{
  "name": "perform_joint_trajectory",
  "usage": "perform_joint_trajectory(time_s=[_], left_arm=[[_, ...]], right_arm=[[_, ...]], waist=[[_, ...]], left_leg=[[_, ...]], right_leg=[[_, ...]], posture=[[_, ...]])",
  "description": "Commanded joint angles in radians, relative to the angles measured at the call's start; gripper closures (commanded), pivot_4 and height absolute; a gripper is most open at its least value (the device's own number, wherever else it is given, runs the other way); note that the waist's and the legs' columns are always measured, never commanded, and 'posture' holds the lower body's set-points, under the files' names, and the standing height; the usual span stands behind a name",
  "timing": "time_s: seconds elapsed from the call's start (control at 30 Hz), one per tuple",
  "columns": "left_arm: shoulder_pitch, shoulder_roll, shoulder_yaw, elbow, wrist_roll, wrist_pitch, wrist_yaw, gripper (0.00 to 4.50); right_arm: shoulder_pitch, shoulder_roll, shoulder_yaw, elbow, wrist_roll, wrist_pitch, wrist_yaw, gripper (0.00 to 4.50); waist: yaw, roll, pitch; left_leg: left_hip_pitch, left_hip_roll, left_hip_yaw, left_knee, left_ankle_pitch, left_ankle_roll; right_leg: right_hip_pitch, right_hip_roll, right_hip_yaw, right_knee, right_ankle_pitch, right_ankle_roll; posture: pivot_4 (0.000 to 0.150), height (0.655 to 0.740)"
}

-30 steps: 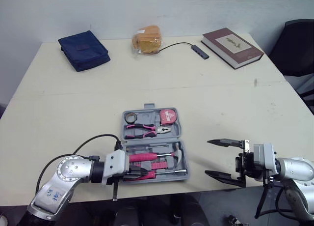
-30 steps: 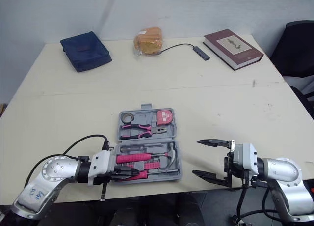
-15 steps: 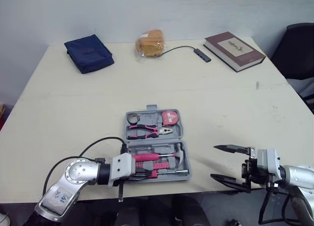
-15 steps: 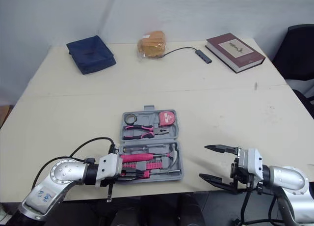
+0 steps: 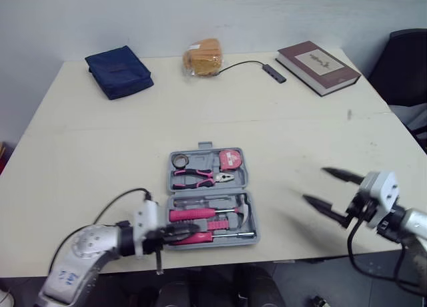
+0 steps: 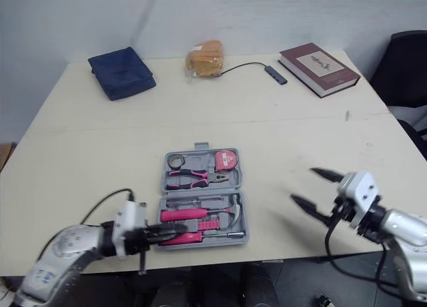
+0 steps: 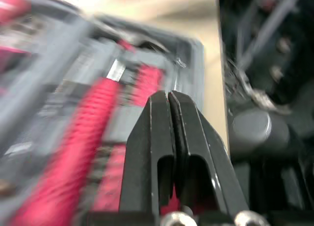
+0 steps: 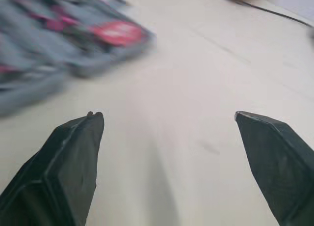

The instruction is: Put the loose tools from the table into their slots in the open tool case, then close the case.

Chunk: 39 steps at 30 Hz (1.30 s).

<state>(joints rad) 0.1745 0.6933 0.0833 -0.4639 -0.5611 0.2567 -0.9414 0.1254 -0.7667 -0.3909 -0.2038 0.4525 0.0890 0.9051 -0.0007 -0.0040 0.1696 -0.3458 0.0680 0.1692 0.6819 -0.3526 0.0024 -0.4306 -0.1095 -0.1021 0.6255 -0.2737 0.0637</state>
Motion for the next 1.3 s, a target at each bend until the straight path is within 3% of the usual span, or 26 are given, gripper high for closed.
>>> perform_joint_trajectory(time_s=[0.03, 0.3, 0.4, 0.67, 0.83, 0.87, 0.97, 1.0, 1.2, 1.23, 1.3], left_arm=[[0.03, 0.029, 0.149, -0.01, -0.062, 0.008, -0.003, 4.48], [0.066, 0.049, 0.411, 0.16, -0.045, -0.051, -0.008, 4.48], [0.153, 0.042, 0.534, 0.282, -0.007, -0.093, -0.008, 3.69], [0.168, 0.016, 0.508, 0.254, 0.044, -0.131, 0.024, 0.02], [0.133, 0.014, 0.455, 0.228, 0.06, -0.113, 0.044, 0.02], [0.109, 0.015, 0.422, 0.224, 0.077, -0.104, 0.057, 0.0], [0.028, 0.019, 0.314, 0.232, 0.139, -0.086, 0.088, 0.82], [0.004, 0.019, 0.284, 0.238, 0.158, -0.08, 0.098, 1.33], [-0.076, 0.005, 0.127, 0.242, 0.219, -0.01, 0.122, 3.61], [-0.082, 0.003, 0.112, 0.242, 0.222, 0.0, 0.124, 4.19], [-0.099, -0.006, 0.086, 0.249, 0.24, 0.0, 0.135, 4.41]], right_arm=[[0.024, -0.02, -0.066, 0.017, -0.028, -0.031, -0.008, 0.0], [0.046, -0.065, -0.163, 0.165, -0.058, -0.144, 0.044, 0.0], [0.067, -0.083, -0.216, 0.305, -0.065, -0.232, 0.102, 0.0], [-0.008, -0.037, -0.046, 0.257, -0.048, -0.205, 0.142, 0.0], [-0.076, -0.003, 0.079, 0.188, -0.034, -0.148, 0.171, 0.0], [-0.102, 0.003, 0.126, 0.178, -0.044, -0.134, 0.186, 0.26], [-0.207, 0.033, 0.282, 0.153, -0.094, -0.075, 0.203, 1.32], [-0.235, 0.04, 0.319, 0.149, -0.116, -0.055, 0.194, 1.95], [-0.344, 0.086, 0.465, 0.148, -0.194, 0.018, 0.159, 4.45], [-0.355, 0.094, 0.478, 0.149, -0.2, 0.03, 0.154, 4.5], [-0.376, 0.111, 0.5, 0.152, -0.209, 0.056, 0.142, 4.5]], waist=[[0.002, 0.0, 0.0], [-0.006, -0.001, 0.001], [-0.013, -0.001, 0.001], [-0.028, -0.006, 0.003], [-0.028, -0.004, 0.004], [-0.028, -0.004, 0.004], [-0.028, -0.005, 0.004], [-0.028, -0.005, 0.004], [-0.027, -0.005, 0.004], [-0.027, -0.005, 0.004], [-0.027, -0.005, 0.004]], left_leg=[[0.0, 0.0, -0.001, 0.0, 0.0, 0.0], [-0.003, -0.001, 0.001, 0.0, -0.003, 0.006], [-0.003, 0.0, 0.002, -0.001, -0.003, 0.006], [-0.004, 0.002, 0.002, -0.001, -0.004, 0.006], [-0.005, 0.002, 0.002, -0.001, -0.003, 0.003], [-0.007, 0.002, 0.002, -0.001, -0.002, 0.002], [-0.007, 0.001, 0.003, -0.001, -0.001, 0.0], [-0.006, 0.0, 0.004, 0.0, 0.0, 0.001], [-0.01, -0.001, 0.005, -0.001, 0.0, 0.0], [-0.01, -0.001, 0.005, 0.0, 0.0, 0.0], [-0.01, -0.001, 0.005, 0.0, 0.0, 0.0]], right_leg=[[0.0, 0.002, -0.001, 0.0, 0.0, -0.001], [0.0, 0.007, -0.004, -0.005, 0.002, 0.004], [-0.001, 0.007, -0.004, -0.005, 0.002, 0.004], [-0.001, 0.002, -0.003, -0.006, 0.002, 0.004], [-0.005, 0.0, -0.003, -0.003, 0.001, 0.002], [-0.007, 0.0, -0.003, -0.003, 0.001, 0.002], [-0.008, 0.001, -0.005, -0.002, 0.001, 0.002], [-0.008, 0.001, -0.005, -0.001, 0.002, 0.003], [-0.013, 0.0, -0.004, 0.0, 0.002, 0.003], [-0.013, 0.0, -0.004, 0.0, 0.002, 0.003], [-0.013, 0.001, -0.004, 0.0, 0.002, 0.003]], posture=[[0.15, 0.74], [0.15, 0.74], [0.15, 0.74], [0.15, 0.74], [0.15, 0.74], [0.15, 0.74], [0.15, 0.74], [0.15, 0.74], [0.15, 0.74], [0.15, 0.74], [0.15, 0.74]])
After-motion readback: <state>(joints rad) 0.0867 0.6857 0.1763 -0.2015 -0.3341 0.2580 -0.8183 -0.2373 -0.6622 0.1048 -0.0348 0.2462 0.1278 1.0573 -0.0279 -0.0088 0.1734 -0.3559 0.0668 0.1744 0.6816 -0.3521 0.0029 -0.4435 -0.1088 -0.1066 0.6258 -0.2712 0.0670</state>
